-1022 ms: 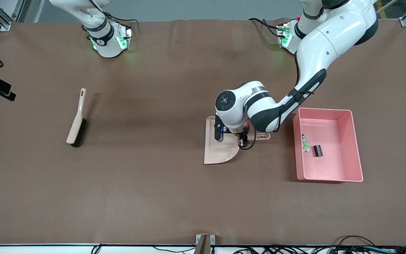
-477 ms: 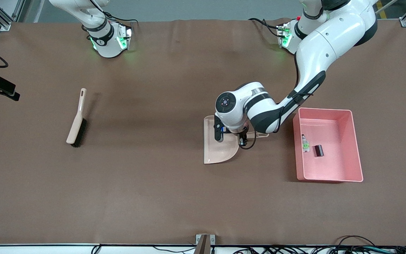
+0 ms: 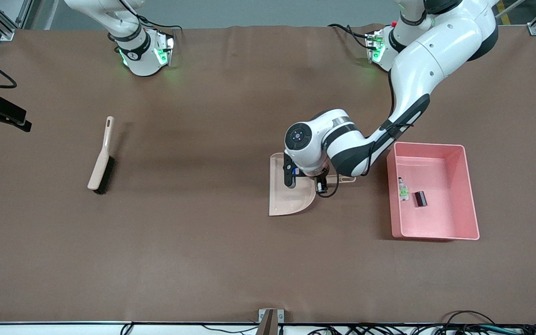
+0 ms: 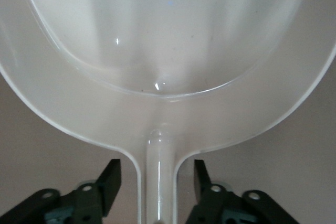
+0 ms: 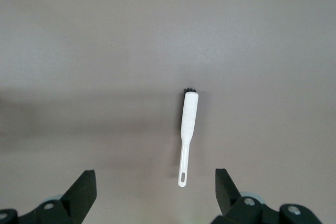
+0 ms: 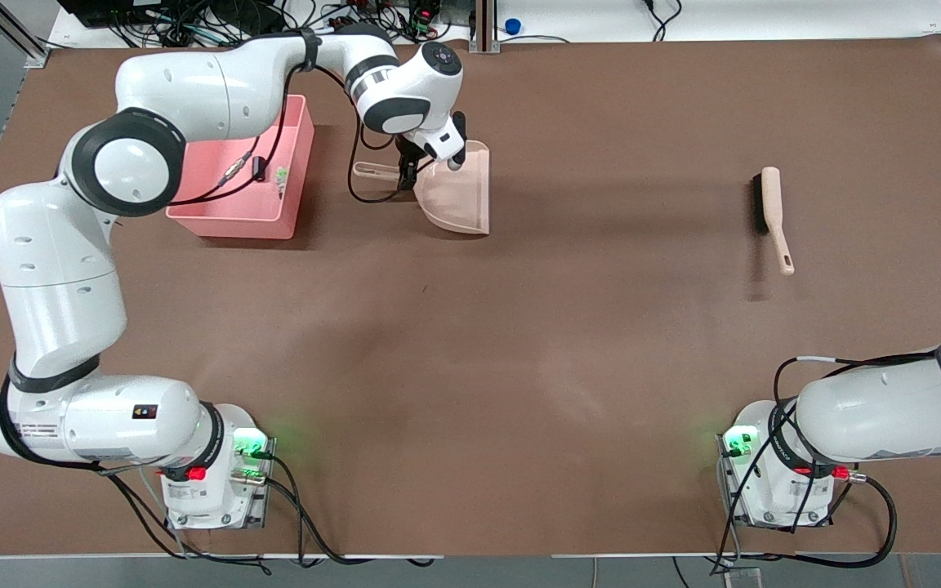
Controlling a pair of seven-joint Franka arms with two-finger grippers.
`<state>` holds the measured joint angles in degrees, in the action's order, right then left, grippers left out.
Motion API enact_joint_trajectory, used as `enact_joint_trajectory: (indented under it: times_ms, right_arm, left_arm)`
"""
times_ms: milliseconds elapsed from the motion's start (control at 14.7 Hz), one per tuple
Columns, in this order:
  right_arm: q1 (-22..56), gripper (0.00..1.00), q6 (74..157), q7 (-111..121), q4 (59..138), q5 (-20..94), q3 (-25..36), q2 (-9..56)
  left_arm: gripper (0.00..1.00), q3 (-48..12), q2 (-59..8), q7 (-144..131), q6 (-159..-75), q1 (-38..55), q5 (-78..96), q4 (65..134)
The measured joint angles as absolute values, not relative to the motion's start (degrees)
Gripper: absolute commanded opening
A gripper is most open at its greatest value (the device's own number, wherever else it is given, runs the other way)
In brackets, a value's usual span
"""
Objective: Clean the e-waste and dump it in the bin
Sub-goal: 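Carry the dustpan back and lower it onto the table with the left gripper, then open the left gripper and release the dustpan handle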
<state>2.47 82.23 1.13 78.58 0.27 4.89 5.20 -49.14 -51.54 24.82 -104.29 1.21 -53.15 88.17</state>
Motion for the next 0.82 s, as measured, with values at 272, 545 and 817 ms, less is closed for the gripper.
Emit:
enact_joint_trajectory:
  times_ms: [272, 545, 817]
  right_arm:
    - [2.5, 1.00, 82.2, 1.1, 78.6, 0.3, 4.9, 5.2]
    - [2.5, 1.00, 81.7, 1.1, 78.6, 0.3, 4.9, 5.2]
    - [2.4, 1.00, 81.2, 1.1, 78.7, 0.3, 5.0, 5.3]
  left_arm:
    - [1.00, -49.1, -51.2, 24.7, -104.0, 1.2, -53.2, 87.0]
    - [1.00, -49.3, -49.5, 23.4, -98.7, 1.0, -50.4, 80.6]
    - [1.00, -49.4, -45.2, 13.2, -94.6, 0.3, -48.4, 76.6]
